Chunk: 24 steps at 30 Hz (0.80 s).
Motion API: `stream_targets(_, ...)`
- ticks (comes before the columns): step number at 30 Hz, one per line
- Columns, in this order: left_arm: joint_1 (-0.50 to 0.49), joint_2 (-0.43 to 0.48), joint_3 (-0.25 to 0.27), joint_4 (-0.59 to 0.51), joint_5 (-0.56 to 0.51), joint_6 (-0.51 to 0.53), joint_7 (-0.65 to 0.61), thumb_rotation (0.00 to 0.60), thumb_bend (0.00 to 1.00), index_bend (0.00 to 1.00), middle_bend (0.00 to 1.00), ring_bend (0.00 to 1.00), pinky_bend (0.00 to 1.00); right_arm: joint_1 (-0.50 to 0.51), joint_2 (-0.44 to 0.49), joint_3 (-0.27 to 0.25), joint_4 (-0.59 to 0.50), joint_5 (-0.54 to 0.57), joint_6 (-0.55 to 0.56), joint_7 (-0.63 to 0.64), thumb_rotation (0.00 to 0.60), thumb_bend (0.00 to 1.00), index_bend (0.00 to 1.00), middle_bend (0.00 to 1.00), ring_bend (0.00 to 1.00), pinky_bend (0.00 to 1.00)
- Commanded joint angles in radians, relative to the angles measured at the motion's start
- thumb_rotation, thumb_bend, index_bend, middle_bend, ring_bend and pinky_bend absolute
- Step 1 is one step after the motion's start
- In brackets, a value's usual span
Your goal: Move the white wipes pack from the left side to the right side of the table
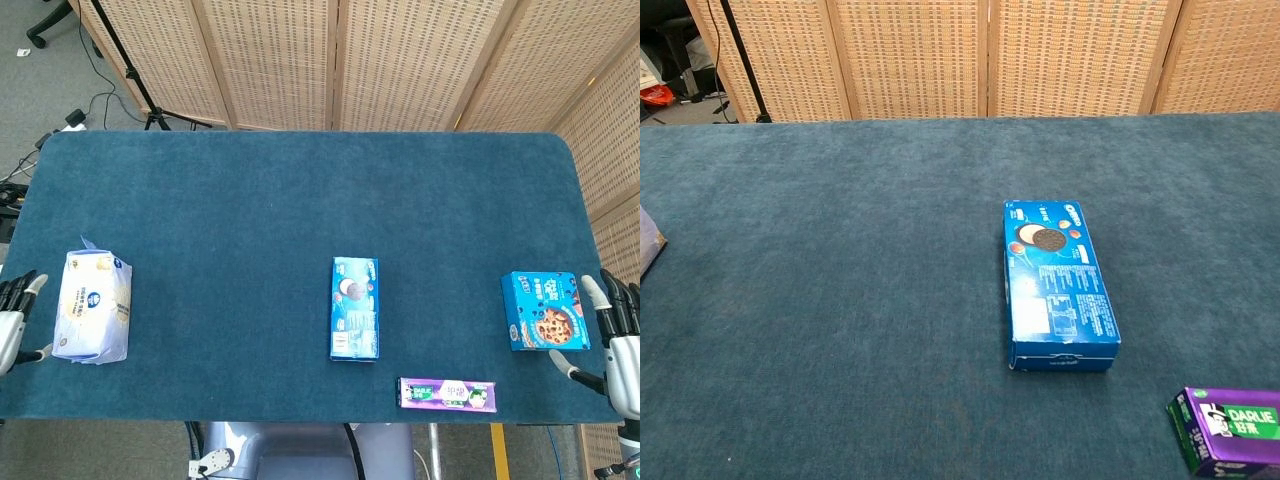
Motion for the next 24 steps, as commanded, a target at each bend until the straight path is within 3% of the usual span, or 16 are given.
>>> stream_targets(1,-0.023,-0.028,-0.009,0.007,0.012,0.001,0.010,0.600,0.00,0.00,0.00,0.00,0.00,-0.001,0.002,0.000,0.000,0.002,0.000,0.004,0.600,0.00,0.00,0.00,0.00,0.00)
stream_targets(9,-0.081,-0.105,-0.038,0.005,0.027,0.018,0.041,0.600,0.00,0.00,0.00,0.00,0.00,0.000,0.005,0.002,0.001,0.005,-0.002,0.015,0.600,0.00,0.00,0.00,0.00,0.00)
stream_targets(12,-0.151,-0.146,-0.065,0.009,0.045,-0.005,0.088,0.600,0.00,0.00,0.00,0.00,0.00,0.001,0.005,0.004,0.001,0.008,-0.002,0.017,0.600,0.00,0.00,0.00,0.00,0.00)
stream_targets(24,-0.291,-0.176,-0.104,-0.036,0.042,-0.101,0.213,0.600,0.00,0.00,0.00,0.00,0.00,0.008,0.002,0.011,0.008,0.031,-0.021,0.017,0.600,0.00,0.00,0.00,0.00,0.00)
